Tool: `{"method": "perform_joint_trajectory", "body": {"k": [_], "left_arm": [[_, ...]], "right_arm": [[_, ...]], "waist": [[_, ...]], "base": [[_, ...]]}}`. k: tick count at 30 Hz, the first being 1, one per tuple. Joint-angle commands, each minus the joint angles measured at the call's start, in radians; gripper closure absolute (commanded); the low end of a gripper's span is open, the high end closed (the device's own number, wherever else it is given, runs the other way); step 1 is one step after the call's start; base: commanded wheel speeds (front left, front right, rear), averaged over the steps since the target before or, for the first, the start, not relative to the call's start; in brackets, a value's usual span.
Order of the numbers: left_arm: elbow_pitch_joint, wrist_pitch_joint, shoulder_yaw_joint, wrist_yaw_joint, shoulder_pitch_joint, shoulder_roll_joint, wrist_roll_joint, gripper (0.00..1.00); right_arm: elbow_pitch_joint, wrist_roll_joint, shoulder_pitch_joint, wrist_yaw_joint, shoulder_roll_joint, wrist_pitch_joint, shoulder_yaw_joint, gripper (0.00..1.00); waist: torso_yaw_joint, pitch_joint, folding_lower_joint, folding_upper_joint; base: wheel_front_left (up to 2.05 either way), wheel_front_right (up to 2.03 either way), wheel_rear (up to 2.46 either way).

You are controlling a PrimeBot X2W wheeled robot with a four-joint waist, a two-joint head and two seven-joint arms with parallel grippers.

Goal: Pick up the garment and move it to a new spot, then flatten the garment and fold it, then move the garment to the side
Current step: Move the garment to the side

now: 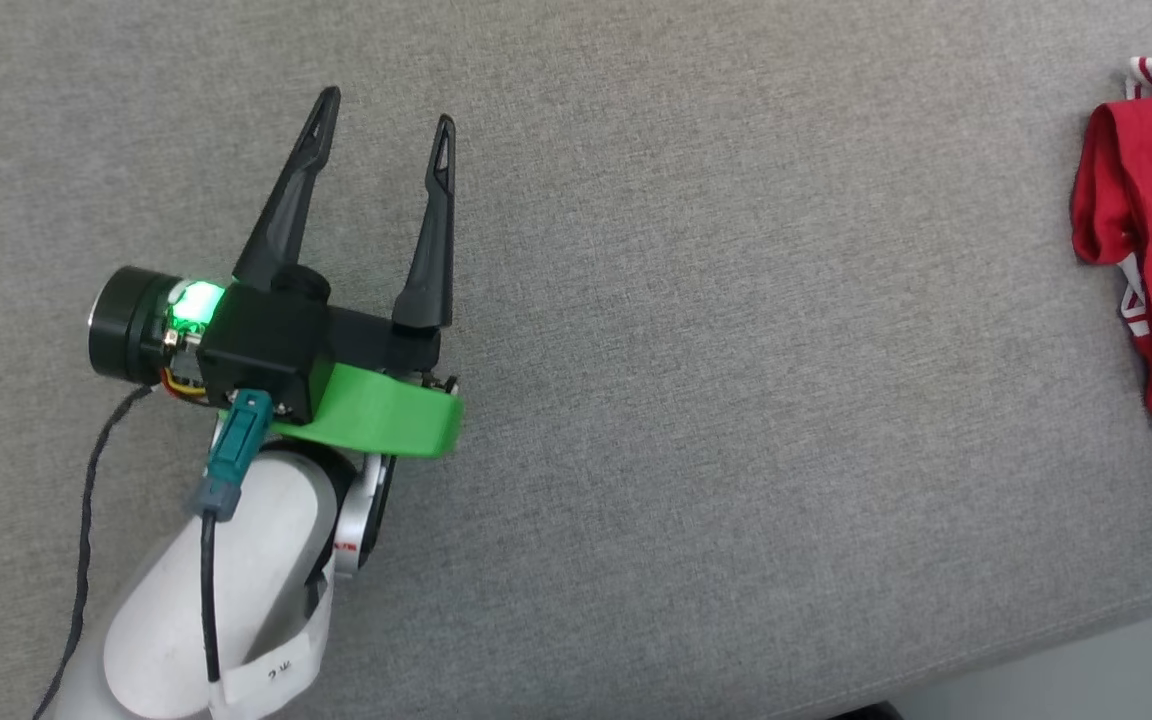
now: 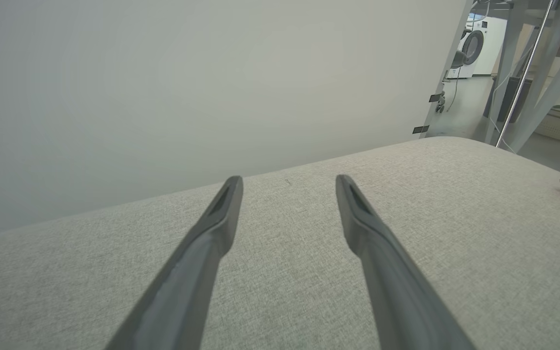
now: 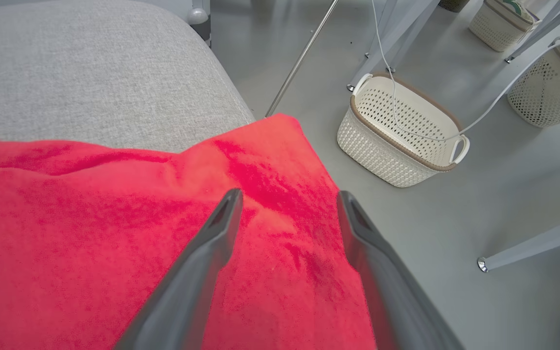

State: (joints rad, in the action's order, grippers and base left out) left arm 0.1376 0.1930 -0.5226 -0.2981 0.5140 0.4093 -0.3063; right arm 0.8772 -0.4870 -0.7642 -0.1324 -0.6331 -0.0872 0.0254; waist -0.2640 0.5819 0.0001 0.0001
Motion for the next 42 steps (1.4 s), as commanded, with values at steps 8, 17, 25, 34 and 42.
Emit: {"method": "perform_joint_trajectory", "body": {"k": [8,17,25,34,42], "left_arm": [[-0.05,0.045,0.012,-0.021,-0.129,-0.039,-0.07,0.0],[-0.093,0.064,0.055,-0.036,-0.236,-0.061,-0.114,0.0],[-0.142,0.068,0.099,-0.034,-0.318,-0.067,-0.143,0.0],[-0.187,0.069,0.171,-0.018,-0.396,-0.053,-0.169,0.0],[-0.212,0.069,0.189,-0.001,-0.47,-0.058,-0.177,0.0]], "right_arm": [[-0.047,0.065,0.125,0.002,0.081,-0.136,0.047,0.0],[-0.241,0.144,0.295,0.002,0.216,-0.165,0.077,0.0],[-0.464,0.172,0.459,0.002,0.314,-0.112,0.079,0.0],[-0.734,0.232,0.626,0.002,0.436,-0.023,0.047,0.0],[-0.888,0.295,0.738,0.002,0.5,0.044,0.025,0.0]], "waist": [[0.084,-0.199,-0.0001,-0.0001],[0.156,-0.31,-0.0001,-0.0001],[0.234,-0.408,-0.0001,-0.0001],[0.282,-0.487,-0.0001,-0.0001],[0.276,-0.561,-0.0001,-0.0001]], "base": [[0.0,0.0,0.0],[0.0,0.0,0.0],[0.0,0.0,0.0],[0.0,0.0,0.0],[0.0,0.0,0.0]]}}
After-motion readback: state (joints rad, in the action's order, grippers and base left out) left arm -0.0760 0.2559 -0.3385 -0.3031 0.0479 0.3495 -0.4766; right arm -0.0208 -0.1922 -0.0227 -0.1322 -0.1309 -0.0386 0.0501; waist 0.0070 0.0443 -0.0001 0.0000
